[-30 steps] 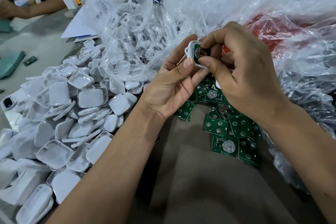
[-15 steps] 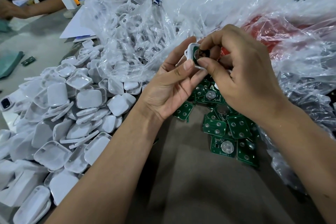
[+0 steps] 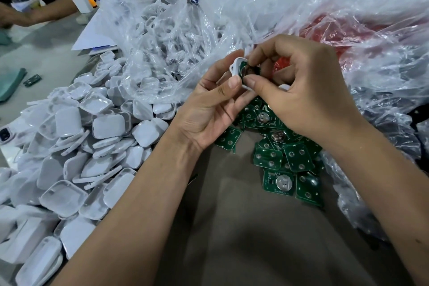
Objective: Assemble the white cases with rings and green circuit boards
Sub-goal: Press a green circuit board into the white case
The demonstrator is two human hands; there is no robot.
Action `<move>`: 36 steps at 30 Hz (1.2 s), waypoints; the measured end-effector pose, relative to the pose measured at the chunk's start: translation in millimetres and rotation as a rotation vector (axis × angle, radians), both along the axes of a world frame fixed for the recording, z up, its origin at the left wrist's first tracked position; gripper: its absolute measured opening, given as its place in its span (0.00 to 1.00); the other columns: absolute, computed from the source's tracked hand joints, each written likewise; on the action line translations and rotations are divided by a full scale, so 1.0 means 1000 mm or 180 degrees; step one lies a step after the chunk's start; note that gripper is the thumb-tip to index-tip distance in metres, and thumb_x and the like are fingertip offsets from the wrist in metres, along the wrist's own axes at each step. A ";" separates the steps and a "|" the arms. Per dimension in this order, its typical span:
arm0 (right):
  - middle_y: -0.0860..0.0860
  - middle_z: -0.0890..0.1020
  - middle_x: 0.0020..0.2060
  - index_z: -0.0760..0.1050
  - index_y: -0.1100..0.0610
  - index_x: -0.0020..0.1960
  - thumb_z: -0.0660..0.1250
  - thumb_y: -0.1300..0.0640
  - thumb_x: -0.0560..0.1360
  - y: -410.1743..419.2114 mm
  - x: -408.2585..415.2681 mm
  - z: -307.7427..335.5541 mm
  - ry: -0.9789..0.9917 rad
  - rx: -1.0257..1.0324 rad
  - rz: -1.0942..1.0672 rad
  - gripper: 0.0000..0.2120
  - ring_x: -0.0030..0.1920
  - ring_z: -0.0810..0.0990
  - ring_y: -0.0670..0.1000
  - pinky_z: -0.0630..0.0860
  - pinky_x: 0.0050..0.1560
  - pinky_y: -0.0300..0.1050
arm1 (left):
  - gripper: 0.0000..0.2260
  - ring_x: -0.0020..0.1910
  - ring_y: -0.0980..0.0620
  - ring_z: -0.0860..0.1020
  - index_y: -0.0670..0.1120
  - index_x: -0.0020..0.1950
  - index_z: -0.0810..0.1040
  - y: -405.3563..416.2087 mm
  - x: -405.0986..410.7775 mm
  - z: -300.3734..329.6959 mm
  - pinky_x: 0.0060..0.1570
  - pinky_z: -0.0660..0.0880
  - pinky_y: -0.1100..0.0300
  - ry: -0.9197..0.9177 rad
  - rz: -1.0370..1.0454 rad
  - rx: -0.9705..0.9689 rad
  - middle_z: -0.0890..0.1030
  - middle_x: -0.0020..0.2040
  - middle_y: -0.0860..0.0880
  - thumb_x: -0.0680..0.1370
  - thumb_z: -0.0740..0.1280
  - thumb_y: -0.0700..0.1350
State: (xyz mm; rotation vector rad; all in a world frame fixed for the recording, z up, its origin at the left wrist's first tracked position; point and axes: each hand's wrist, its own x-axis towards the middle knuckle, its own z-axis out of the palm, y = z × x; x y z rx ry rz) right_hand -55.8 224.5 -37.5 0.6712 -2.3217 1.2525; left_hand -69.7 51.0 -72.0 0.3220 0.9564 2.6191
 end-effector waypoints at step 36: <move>0.55 0.82 0.38 0.81 0.53 0.49 0.78 0.57 0.75 -0.002 0.011 0.006 -0.0076 -0.0522 0.0387 0.06 0.35 0.85 0.64 0.75 0.25 0.60 | 0.21 0.57 0.45 0.84 0.45 0.51 0.88 0.000 0.004 0.003 0.61 0.78 0.53 0.0191 -0.0162 0.0220 0.86 0.56 0.45 0.60 0.84 0.35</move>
